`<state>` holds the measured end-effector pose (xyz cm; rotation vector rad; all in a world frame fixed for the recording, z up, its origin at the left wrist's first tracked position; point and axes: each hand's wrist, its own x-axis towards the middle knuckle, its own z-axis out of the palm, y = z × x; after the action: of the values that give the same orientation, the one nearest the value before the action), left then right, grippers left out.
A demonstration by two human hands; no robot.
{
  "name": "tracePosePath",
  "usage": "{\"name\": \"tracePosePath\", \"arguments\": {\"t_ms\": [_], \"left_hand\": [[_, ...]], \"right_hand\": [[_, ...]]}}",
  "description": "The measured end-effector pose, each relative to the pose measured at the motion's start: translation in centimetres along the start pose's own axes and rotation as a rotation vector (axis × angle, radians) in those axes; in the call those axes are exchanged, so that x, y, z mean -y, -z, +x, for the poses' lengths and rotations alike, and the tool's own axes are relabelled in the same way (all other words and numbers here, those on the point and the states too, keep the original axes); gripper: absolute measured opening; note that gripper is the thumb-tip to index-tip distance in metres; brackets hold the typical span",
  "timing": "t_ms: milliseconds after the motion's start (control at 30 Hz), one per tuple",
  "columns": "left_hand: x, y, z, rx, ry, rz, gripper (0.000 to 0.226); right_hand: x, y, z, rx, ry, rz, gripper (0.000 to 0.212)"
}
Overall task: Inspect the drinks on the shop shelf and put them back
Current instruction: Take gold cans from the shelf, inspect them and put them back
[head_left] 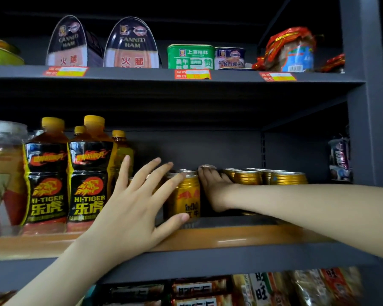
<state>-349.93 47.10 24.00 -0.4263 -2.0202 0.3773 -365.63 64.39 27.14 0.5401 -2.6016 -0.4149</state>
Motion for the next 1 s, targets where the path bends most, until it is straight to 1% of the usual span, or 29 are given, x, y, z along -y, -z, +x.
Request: {"name": "tracePosePath", "arguments": {"t_ms": [67, 233, 300, 433, 533, 633, 733, 800, 867, 933, 1000], "left_hand": [[-0.1, 0.1, 0.1, -0.001, 0.0, 0.003, 0.069], [-0.2, 0.2, 0.2, -0.004, 0.012, 0.004, 0.068], [-0.3, 0.3, 0.1, 0.003, 0.016, 0.007, 0.068], [-0.2, 0.5, 0.1, 0.021, 0.024, 0.008, 0.068], [-0.3, 0.5, 0.1, 0.026, 0.025, 0.008, 0.067], [-0.3, 0.5, 0.2, 0.017, 0.016, 0.015, 0.066], [-0.3, 0.5, 0.2, 0.005, 0.013, 0.029, 0.065], [-0.2, 0.5, 0.1, -0.001, 0.007, 0.042, 0.065], [-0.2, 0.5, 0.1, -0.006, 0.001, 0.057, 0.065], [-0.3, 0.6, 0.1, -0.006, -0.004, 0.067, 0.065], [-0.3, 0.7, 0.1, -0.008, -0.016, 0.085, 0.065]], "right_hand": [[-0.2, 0.4, -0.9, -0.029, 0.033, -0.088, 0.105], [-1.0, 1.0, -2.2, -0.174, 0.093, -0.137, 0.092], [-0.7, 1.2, -2.3, -0.154, 0.122, -0.13, 0.09], [-0.3, 1.4, -1.9, -0.109, 0.133, -0.031, 0.07], [-0.5, 1.5, -2.0, -0.159, 0.132, -0.086, 0.072], [-0.6, 2.4, -2.6, -0.303, 0.14, -0.192, 0.08], [-1.4, 3.1, -2.6, -0.584, 0.118, -0.359, 0.079], [-2.1, 3.6, -2.8, -0.648, 0.128, -0.465, 0.073], [-3.1, 4.2, -3.4, -0.728, 0.177, -0.578, 0.073], [-3.8, 5.0, -4.4, -0.82, 0.17, -0.668, 0.075], [-4.2, 5.4, -5.3, -0.921, 0.152, -0.63, 0.074]]}}
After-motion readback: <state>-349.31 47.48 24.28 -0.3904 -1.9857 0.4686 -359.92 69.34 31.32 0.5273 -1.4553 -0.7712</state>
